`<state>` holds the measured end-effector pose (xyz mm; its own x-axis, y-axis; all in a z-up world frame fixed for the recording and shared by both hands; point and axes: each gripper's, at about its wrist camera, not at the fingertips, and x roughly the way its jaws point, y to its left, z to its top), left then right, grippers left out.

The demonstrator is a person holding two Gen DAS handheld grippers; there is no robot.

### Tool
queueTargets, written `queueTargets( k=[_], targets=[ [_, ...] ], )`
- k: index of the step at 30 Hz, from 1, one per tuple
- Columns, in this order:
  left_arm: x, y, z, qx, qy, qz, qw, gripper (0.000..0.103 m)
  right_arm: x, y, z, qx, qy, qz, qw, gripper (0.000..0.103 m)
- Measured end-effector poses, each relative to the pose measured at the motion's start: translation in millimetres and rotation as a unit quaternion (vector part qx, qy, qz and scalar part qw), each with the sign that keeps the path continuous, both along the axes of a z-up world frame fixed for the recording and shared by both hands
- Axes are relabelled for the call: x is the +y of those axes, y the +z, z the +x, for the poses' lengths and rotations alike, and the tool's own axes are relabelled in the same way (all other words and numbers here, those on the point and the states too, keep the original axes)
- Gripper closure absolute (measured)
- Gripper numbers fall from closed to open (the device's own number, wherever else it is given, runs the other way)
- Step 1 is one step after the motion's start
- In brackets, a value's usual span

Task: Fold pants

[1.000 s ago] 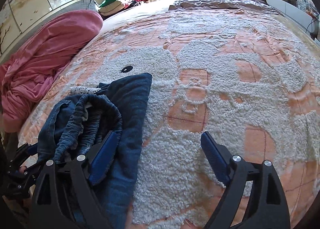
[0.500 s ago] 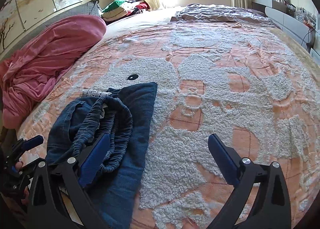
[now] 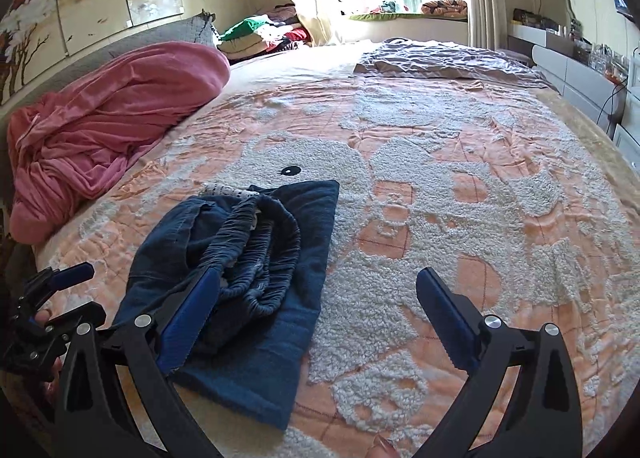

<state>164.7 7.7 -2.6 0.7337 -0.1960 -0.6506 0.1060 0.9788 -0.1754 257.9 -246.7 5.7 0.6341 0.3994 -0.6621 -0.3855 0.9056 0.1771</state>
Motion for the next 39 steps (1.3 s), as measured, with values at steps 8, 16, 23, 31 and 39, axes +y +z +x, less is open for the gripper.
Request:
queueTargets(
  k=[8,16,23,31,39],
  targets=[
    [0.9,2.3,-25.0,-0.003,0.012,0.004,0.9999,0.010,-10.6,6.5,-31.6,-0.014,-0.009,0.011,1.000,0.005],
    [-5.6,-0.9,-48.8,0.001,0.013,0.016,0.9998,0.010,-20.6,10.4,-65.7,-0.023,-0.016,0.020,0.999,0.005],
    [-4.6,-5.3,-70.3,0.005,0.022,0.010,0.9997,0.010,-23.4,1.3,-97.3,-0.021,-0.013,-0.012,1.000,0.005],
    [-3.0,-13.6,-84.4,0.017,0.031,0.010,0.9993,0.010,-23.9,-8.6,-128.2,-0.020,-0.022,-0.005,1.000,0.005],
    [-5.9,-19.9,-97.9,0.019,0.033,0.000,0.9993,0.010,-37.7,-14.5,-143.6,-0.013,-0.055,-0.002,0.998,0.005]
  ],
)
